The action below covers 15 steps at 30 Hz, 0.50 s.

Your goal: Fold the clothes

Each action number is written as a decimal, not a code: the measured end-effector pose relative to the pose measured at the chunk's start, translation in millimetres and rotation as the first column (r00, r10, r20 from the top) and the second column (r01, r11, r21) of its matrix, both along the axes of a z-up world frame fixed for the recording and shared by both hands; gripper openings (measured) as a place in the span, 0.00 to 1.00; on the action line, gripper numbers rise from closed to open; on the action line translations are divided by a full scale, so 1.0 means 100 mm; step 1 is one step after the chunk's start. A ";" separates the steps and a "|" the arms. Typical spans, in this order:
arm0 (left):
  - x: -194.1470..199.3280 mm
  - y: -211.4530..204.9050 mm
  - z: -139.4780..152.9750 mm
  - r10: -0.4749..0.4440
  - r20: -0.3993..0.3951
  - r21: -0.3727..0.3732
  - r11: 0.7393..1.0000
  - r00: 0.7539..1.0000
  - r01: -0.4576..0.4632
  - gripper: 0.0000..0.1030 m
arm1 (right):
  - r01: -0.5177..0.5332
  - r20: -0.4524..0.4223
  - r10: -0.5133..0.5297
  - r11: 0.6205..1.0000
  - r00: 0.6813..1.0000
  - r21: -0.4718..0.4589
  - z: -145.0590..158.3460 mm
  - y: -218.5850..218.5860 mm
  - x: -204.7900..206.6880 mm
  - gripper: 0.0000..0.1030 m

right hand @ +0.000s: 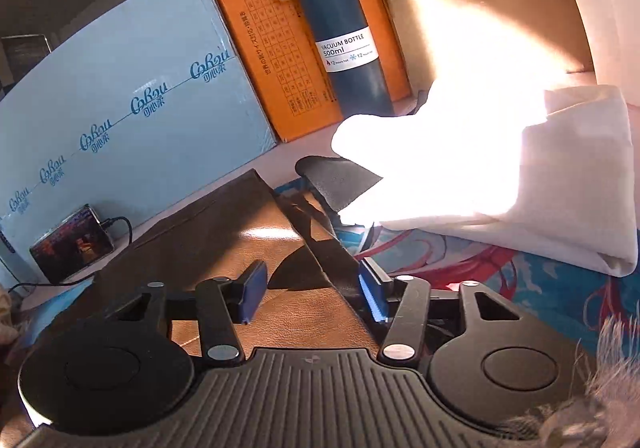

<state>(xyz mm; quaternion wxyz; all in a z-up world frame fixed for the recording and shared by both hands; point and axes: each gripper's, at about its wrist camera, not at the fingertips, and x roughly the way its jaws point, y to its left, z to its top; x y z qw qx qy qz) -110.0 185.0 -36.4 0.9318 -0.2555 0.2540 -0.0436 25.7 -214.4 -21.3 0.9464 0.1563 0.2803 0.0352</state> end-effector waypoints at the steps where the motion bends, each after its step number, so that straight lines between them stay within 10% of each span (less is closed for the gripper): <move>1: 0.00 -0.03 0.01 -0.008 0.001 0.015 1.000 1.000 0.008 0.14 | -0.001 -0.001 0.001 1.000 1.000 -0.017 0.00 0.01 -0.03 0.33; 12: 0.12 -0.07 0.07 0.020 -0.021 0.104 0.994 1.000 -0.018 0.14 | -0.119 -0.006 0.119 0.992 0.993 -0.048 0.13 -0.08 -0.56 0.31; 15: 0.13 -0.04 0.04 0.035 -0.031 0.087 0.996 0.999 -0.032 0.17 | -0.148 0.085 0.149 0.989 0.985 -0.020 0.24 -0.16 -0.53 0.66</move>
